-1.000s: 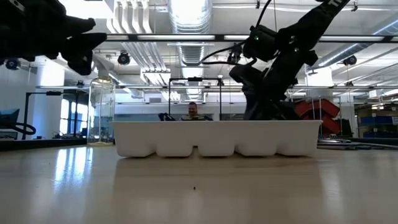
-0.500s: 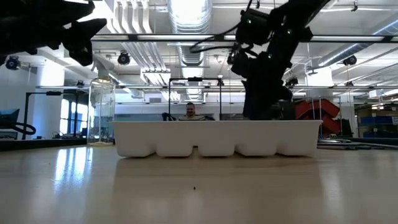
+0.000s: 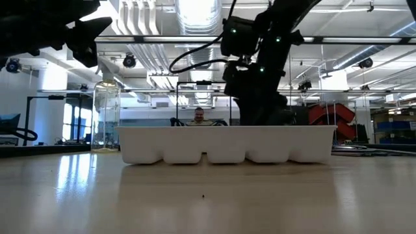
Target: Sort silverware
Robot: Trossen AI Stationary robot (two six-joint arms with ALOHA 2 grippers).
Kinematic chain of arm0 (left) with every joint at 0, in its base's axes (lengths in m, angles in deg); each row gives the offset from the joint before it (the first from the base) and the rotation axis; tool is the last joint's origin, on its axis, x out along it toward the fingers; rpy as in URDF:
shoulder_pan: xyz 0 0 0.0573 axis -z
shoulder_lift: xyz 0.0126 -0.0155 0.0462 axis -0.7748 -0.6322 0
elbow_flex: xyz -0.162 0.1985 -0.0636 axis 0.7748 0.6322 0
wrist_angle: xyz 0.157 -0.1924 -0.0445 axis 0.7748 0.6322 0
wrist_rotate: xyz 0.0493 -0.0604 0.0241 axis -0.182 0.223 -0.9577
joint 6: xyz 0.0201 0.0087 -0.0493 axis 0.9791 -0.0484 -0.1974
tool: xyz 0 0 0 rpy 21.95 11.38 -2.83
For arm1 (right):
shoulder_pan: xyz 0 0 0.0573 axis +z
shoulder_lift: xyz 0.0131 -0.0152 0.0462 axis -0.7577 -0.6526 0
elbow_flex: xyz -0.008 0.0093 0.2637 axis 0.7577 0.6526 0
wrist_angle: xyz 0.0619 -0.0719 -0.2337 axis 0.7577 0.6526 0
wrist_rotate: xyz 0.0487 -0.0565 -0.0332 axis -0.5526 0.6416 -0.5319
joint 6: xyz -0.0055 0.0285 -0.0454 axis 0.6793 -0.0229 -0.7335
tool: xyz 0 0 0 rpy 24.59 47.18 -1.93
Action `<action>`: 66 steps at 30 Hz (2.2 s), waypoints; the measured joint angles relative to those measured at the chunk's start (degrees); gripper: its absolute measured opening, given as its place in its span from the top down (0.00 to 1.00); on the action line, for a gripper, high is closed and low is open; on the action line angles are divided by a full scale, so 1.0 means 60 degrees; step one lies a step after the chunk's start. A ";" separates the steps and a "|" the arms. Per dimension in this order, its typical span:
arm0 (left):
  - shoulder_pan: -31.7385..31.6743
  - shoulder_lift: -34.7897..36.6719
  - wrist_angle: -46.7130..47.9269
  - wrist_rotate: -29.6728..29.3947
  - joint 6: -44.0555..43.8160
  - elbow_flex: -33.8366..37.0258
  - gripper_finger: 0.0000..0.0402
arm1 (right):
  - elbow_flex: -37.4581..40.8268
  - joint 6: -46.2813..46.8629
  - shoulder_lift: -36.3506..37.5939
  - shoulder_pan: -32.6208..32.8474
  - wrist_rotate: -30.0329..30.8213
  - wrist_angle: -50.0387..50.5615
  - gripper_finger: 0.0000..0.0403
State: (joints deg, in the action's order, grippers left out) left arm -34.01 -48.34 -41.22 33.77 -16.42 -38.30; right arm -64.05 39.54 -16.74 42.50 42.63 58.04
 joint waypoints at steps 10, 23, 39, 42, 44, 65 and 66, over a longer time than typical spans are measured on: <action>0.0007 -0.0037 0.0004 0.0000 0.0007 -0.0003 0.67 | -0.0237 0.0145 -0.0501 0.0003 0.0359 0.0356 0.58; 0.0000 -0.0076 0.0013 0.0000 0.0011 -0.0003 0.67 | -0.0216 0.0646 -0.0013 -0.0001 0.0437 0.0389 0.98; 0.0000 -0.0621 -0.0017 0.0000 0.0009 -0.0003 0.67 | -0.0081 0.0729 -0.0319 -0.0064 0.1757 -0.0689 0.88; 0.0007 -0.0734 -0.0043 0.0000 -0.0083 -0.0002 0.67 | -0.0081 0.0552 -0.0323 -0.0066 0.1756 -0.0719 0.79; 0.0012 -0.0833 -0.0199 0.0003 -0.0122 -0.0001 0.67 | -0.0081 0.0204 -0.0309 -0.0066 0.1756 -0.0694 0.72; 0.0188 -0.3519 -0.1092 -0.0008 -0.0080 -0.1313 0.67 | 0.3016 -0.3838 0.3307 -0.2454 0.1876 0.1312 0.55; 0.0189 -0.3747 -0.1024 -0.0007 -0.0005 -0.1530 0.67 | 0.3132 -0.4269 0.3223 -0.2686 0.1549 0.0996 0.54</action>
State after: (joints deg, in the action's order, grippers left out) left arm -32.87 -70.83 -47.36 33.73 -16.45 -47.48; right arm -45.26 13.92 2.60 26.38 51.93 64.02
